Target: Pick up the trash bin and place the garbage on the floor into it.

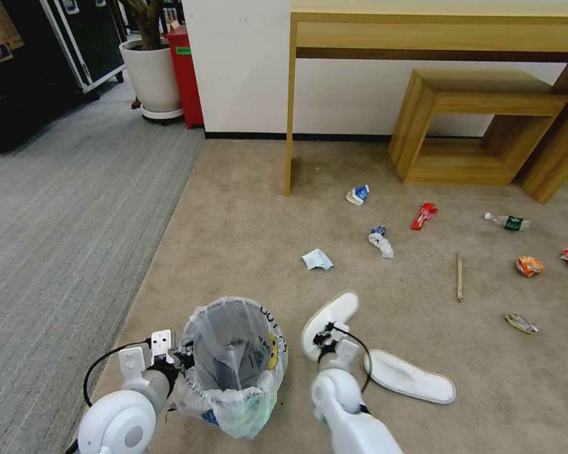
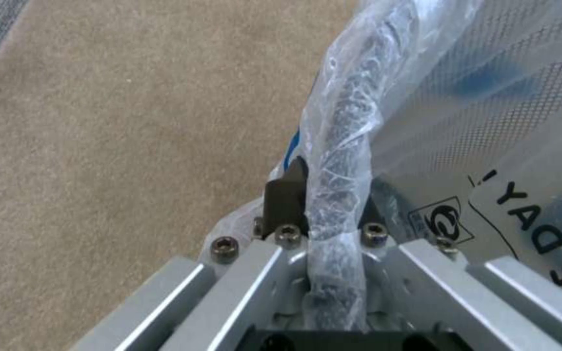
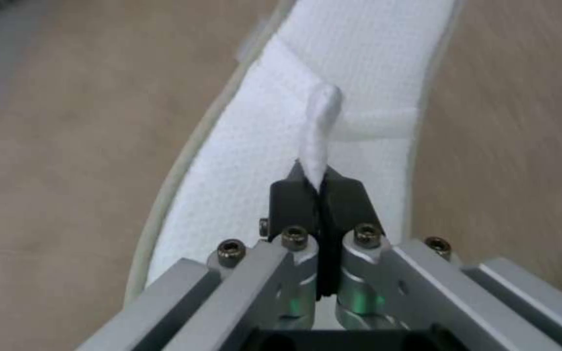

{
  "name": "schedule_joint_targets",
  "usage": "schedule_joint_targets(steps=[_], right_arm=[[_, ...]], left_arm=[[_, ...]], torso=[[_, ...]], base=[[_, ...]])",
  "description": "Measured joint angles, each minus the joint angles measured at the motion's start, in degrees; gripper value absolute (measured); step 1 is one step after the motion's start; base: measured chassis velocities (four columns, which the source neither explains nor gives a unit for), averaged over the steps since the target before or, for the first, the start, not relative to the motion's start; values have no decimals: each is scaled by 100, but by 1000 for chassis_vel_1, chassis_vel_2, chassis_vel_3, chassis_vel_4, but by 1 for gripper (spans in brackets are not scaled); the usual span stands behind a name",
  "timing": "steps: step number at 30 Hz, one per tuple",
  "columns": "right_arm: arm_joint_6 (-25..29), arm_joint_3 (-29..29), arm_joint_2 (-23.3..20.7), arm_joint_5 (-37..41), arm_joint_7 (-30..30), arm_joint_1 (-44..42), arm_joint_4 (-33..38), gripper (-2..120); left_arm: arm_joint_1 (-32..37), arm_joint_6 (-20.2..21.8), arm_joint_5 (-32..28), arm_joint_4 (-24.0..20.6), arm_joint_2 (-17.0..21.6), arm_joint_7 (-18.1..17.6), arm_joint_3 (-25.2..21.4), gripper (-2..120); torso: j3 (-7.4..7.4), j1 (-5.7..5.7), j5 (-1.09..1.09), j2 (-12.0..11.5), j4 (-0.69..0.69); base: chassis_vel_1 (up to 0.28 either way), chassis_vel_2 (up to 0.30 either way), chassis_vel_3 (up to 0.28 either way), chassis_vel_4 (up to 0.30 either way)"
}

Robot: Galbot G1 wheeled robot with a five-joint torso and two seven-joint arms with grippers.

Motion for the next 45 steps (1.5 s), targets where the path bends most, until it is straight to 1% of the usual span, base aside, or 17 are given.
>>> schedule_joint_targets(steps=[1,2,4,5,8,9,11,12,15,16,19,20,23,27,29,36,45], right_arm=[[0,0,0,0,0,0,0,0],[-2,-73,-176,-20,-120,-124,463,0],[29,-226,-419,-42,-338,-268,1009,0],[29,-226,-419,-42,-338,-268,1009,0],[240,-412,-867,-70,-982,-378,1738,0],[240,-412,-867,-70,-982,-378,1738,0],[510,-455,-1159,-105,-1414,-361,2051,0],[510,-455,-1159,-105,-1414,-361,2051,0],[991,-456,-1674,-97,-2032,-301,2259,0],[991,-456,-1674,-97,-2032,-301,2259,0],[1428,-508,-2360,-66,-2632,-197,2312,0],[1428,-508,-2360,-66,-2632,-197,2312,0],[1772,-598,-2940,18,-3201,9,2292,0],[1954,-679,-3202,14,-3524,198,2196,0],[2056,-884,-3430,21,-3657,453,2118,0],[2264,-1378,-3490,-60,-3822,944,1747,0],[2747,-2006,-3274,-147,-4208,1511,1230,0]], left_arm=[[0,0,0,0,0,0,0,0],[11,0,16,-18,-26,2,0,0],[26,2,45,-44,-57,2,0,0],[26,2,45,-44,-57,2,0,0],[53,17,65,-109,-79,-2,-15,0],[53,17,65,-109,-79,-2,-15,0],[69,24,72,-140,-92,-25,-30,0],[69,24,72,-140,-92,-25,-30,0],[102,36,108,-160,-143,-42,-41,0],[102,36,108,-160,-143,-42,-41,0],[107,56,137,-165,-207,-62,-39,0],[107,56,137,-165,-207,-62,-39,0],[90,66,141,-170,-252,-76,-31,0],[84,67,155,-170,-282,-78,-30,0],[70,71,174,-171,-330,-80,-17,0],[51,81,212,-171,-420,-81,2,0],[124,90,261,-226,-447,-80,-16,0]], torso=[[0,0,0,0,0],[0,0,0,0,1],[0,0,-1,0,1],[0,0,-1,0,1],[0,0,0,0,2],[0,0,0,0,2],[0,0,1,0,2],[0,0,1,0,2],[0,0,1,0,2],[0,0,1,0,2],[0,0,0,0,1],[0,0,0,0,1],[0,0,1,0,1],[0,0,1,0,1],[0,0,0,0,2],[1,0,0,-1,2],[0,0,0,-1,2]], base=[[0,0,0,0],[0,0,0,0],[0,0,0,0],[0,0,0,0],[0,0,0,0],[0,0,0,0],[0,0,0,0],[0,0,0,0],[0,0,0,0],[0,0,0,0],[0,0,0,0],[0,0,0,0],[0,0,0,0],[0,0,0,0],[0,0,0,0],[0,0,0,0],[0,0,0,0]])
